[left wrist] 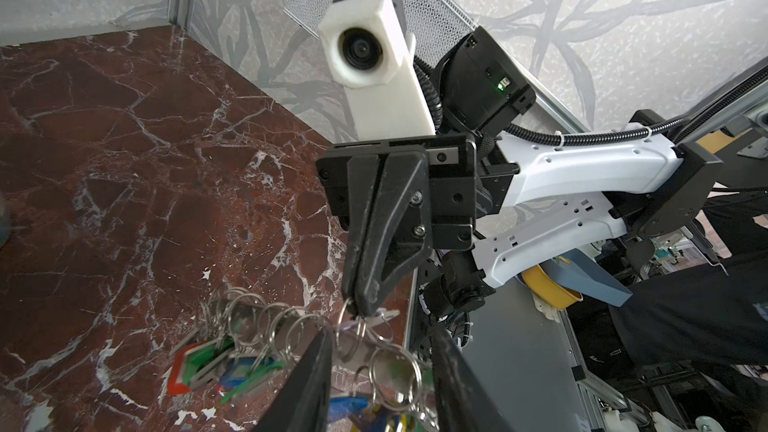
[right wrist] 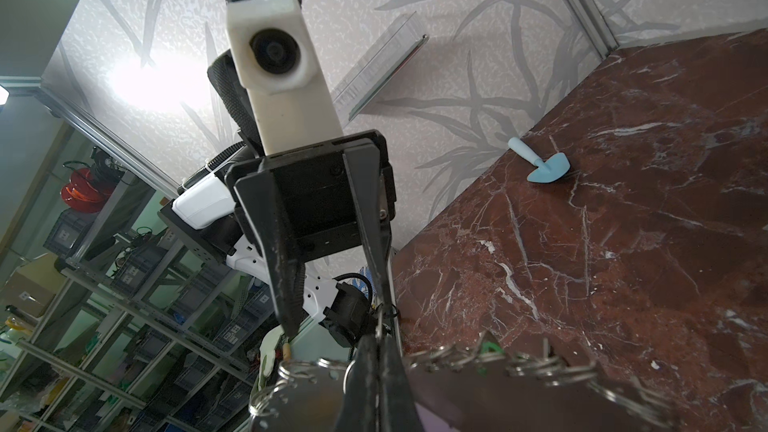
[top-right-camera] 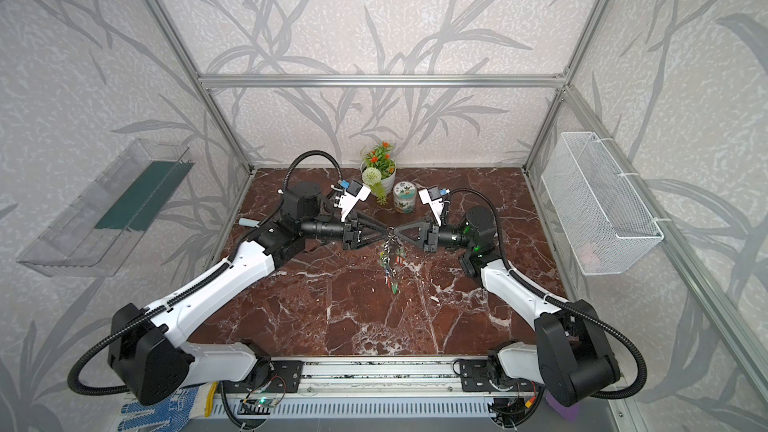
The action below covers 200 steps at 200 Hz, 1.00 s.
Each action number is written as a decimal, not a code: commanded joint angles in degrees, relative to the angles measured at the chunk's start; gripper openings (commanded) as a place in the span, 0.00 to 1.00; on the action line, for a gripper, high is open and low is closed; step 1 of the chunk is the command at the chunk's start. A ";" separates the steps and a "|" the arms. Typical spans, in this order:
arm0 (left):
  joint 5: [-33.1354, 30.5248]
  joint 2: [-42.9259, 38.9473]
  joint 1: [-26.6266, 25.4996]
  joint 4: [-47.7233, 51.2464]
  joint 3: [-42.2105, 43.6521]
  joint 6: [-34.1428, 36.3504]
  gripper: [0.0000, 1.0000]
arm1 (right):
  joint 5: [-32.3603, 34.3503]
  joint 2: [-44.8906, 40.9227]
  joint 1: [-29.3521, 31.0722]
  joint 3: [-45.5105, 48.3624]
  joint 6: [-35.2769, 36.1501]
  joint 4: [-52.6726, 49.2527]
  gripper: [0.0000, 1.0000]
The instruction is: Put the keys on the keyring
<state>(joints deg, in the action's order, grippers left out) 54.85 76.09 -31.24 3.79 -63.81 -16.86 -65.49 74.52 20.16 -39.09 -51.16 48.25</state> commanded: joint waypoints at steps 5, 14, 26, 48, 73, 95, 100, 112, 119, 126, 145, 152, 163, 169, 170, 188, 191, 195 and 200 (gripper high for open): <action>0.02 1.09 0.80 3.15 -2.31 2.61 0.42 | -1.13 -0.71 0.32 -2.44 -0.69 4.78 0.00; 0.17 1.54 0.83 4.12 -2.92 3.18 0.41 | -1.26 -0.69 0.32 -2.47 -0.79 4.93 0.00; 1.24 1.91 0.80 4.26 -3.33 3.11 0.41 | -1.26 -0.61 0.32 -2.49 -0.79 4.94 0.00; 5.43 2.84 0.71 3.43 -4.07 2.20 0.35 | -1.21 -0.37 0.32 -2.57 -0.81 5.10 0.00; 7.22 3.75 0.54 3.61 -4.96 1.94 0.27 | -1.39 -0.09 0.32 -2.62 -0.79 5.15 0.00; 7.75 4.59 0.29 5.35 -6.27 2.83 0.22 | -1.30 -0.16 0.27 -2.48 -0.89 5.34 0.00; 7.77 4.82 0.27 5.72 -6.47 3.03 0.21 | -1.30 -0.25 0.31 -2.48 -0.90 5.33 0.00; 7.82 5.02 0.14 6.48 -6.84 3.52 0.19 | -1.31 -0.21 0.31 -2.48 -0.91 5.31 0.00; 7.86 5.09 0.15 6.75 -7.02 3.65 0.17 | -1.30 -0.12 0.31 -2.48 -0.89 5.28 0.00; 7.86 5.17 0.20 6.82 -7.11 3.60 0.16 | -1.40 -0.12 0.32 -2.49 -0.88 5.29 0.00; 7.74 5.25 0.07 7.31 -7.27 3.87 0.13 | -1.44 -0.08 0.32 -2.48 -0.79 5.33 0.00; 7.66 5.35 0.04 7.77 -7.38 4.15 0.13 | -1.39 -0.09 0.32 -2.52 -0.79 5.28 0.00; 7.61 5.53 0.12 8.19 -7.53 4.21 0.12 | -1.40 -0.08 0.32 -2.50 -0.79 5.32 0.00; 7.61 5.62 0.04 8.41 -7.60 4.28 0.11 | -1.39 -0.11 0.32 -2.48 -0.92 5.31 0.00; 7.58 5.63 0.04 8.46 -7.66 4.29 0.11 | -1.39 -0.09 0.27 -2.53 -0.94 5.33 0.00; 7.31 5.97 0.01 9.23 -8.01 4.62 0.12 | -1.30 -0.24 0.30 -2.45 -0.79 5.40 0.00; 7.24 5.93 0.01 9.34 -8.07 4.72 0.11 | -1.30 -0.26 0.31 -2.40 -0.79 5.35 0.00; 7.16 6.07 0.00 9.47 -8.12 4.73 0.11 | -1.30 -0.26 0.32 -2.46 -0.79 5.43 0.00; 7.05 6.07 -0.11 9.53 -8.17 4.82 0.11 | -1.30 -0.26 0.32 -2.44 -0.83 5.32 0.00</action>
<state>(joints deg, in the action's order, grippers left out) 60.60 81.41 -30.98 11.90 -69.56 -13.69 -66.57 74.61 20.21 -39.16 -51.68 49.71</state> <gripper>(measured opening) 0.115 0.050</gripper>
